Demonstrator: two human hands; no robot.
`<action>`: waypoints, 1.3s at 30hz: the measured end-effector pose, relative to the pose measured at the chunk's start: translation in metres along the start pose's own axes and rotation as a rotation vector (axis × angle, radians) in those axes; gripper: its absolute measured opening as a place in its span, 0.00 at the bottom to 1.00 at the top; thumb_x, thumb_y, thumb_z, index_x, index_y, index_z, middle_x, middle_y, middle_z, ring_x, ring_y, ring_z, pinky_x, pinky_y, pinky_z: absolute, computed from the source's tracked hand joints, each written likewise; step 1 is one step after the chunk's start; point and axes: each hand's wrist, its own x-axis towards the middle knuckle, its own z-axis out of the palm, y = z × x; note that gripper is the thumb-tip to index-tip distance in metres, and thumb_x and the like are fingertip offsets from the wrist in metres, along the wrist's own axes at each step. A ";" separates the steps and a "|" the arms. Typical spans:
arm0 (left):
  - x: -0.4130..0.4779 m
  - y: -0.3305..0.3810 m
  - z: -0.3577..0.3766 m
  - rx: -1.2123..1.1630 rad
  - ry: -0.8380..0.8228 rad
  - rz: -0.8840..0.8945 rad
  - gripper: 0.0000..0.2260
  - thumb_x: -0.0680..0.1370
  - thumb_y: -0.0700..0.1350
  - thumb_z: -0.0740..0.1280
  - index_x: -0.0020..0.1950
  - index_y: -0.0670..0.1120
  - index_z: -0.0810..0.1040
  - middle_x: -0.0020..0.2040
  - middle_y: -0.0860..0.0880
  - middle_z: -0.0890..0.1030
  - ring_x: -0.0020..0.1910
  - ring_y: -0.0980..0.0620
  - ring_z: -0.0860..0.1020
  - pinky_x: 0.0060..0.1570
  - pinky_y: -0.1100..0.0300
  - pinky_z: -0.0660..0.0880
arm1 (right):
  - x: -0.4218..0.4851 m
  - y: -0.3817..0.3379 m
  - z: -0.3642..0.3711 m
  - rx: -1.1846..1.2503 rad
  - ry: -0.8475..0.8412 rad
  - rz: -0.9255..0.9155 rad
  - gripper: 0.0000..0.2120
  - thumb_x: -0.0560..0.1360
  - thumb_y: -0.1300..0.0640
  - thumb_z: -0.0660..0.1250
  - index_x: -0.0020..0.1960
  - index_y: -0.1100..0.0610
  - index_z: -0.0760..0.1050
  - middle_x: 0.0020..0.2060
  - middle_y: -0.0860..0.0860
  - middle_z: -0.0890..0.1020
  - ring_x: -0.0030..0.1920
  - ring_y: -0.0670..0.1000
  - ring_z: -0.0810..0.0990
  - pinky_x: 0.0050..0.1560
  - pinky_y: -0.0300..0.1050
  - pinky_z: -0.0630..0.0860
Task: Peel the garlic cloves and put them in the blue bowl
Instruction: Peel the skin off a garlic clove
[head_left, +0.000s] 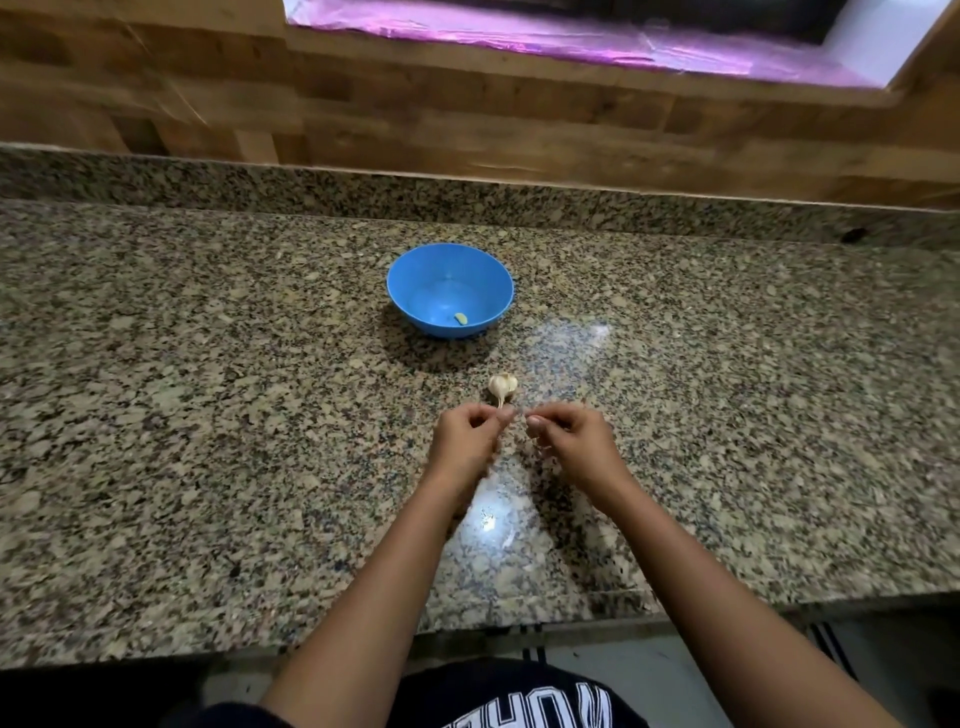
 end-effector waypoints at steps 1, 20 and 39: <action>0.002 -0.005 -0.003 0.244 0.064 0.151 0.09 0.77 0.49 0.67 0.48 0.44 0.79 0.38 0.50 0.78 0.36 0.54 0.74 0.35 0.62 0.72 | 0.003 0.000 -0.001 0.001 -0.009 0.058 0.06 0.75 0.61 0.67 0.51 0.60 0.79 0.39 0.50 0.82 0.38 0.46 0.77 0.40 0.39 0.75; 0.003 -0.046 -0.005 1.060 0.021 0.460 0.28 0.80 0.62 0.52 0.76 0.48 0.58 0.76 0.50 0.60 0.75 0.53 0.54 0.73 0.56 0.48 | 0.033 -0.009 -0.013 -0.351 -0.205 0.228 0.09 0.75 0.56 0.67 0.38 0.59 0.75 0.34 0.51 0.78 0.36 0.47 0.76 0.35 0.38 0.71; 0.002 -0.047 -0.007 0.912 0.038 0.500 0.23 0.80 0.57 0.58 0.71 0.48 0.67 0.71 0.51 0.69 0.72 0.53 0.62 0.70 0.58 0.55 | 0.032 -0.006 -0.012 -0.172 -0.172 0.292 0.05 0.76 0.61 0.66 0.43 0.62 0.73 0.35 0.54 0.78 0.33 0.48 0.75 0.36 0.41 0.74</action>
